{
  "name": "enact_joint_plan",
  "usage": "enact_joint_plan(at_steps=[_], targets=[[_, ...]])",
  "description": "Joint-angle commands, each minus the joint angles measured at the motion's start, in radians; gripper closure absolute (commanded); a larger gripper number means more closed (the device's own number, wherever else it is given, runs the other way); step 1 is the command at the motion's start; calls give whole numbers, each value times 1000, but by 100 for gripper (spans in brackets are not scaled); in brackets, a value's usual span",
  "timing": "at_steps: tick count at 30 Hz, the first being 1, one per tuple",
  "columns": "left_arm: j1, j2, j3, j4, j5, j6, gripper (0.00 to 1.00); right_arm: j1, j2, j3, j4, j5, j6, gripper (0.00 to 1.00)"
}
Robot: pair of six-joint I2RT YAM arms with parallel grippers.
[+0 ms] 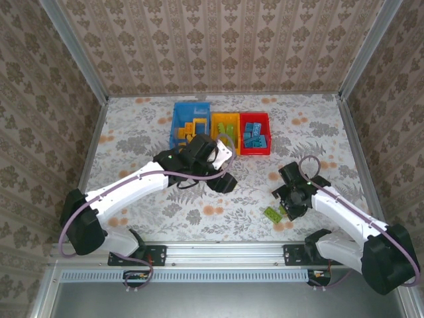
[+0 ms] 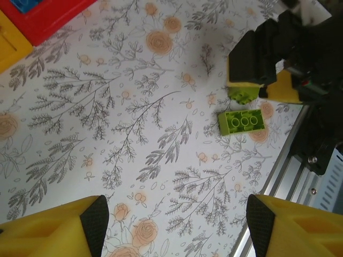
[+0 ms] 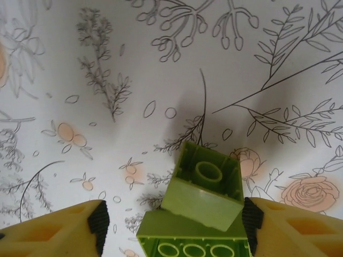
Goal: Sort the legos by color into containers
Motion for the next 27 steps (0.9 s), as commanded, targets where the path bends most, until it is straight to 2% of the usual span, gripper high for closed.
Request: enact_joint_plan(at_steps=[1, 4, 15, 21, 27], targets=[[-8, -22, 21, 25, 0, 19, 29, -13, 10, -36, 34, -9, 83, 36], [-9, -20, 30, 24, 0, 18, 29, -33, 25, -51, 62, -16, 82, 41], [-13, -9, 40, 46, -31, -13, 29, -48, 44, -58, 115, -31, 65, 75], [-4, 4, 59, 77, -123, -63, 30, -48, 38, 21, 95, -4, -33, 81], [48, 24, 99, 100, -227, -129, 31, -45, 84, 210, 85, 21, -241, 83]])
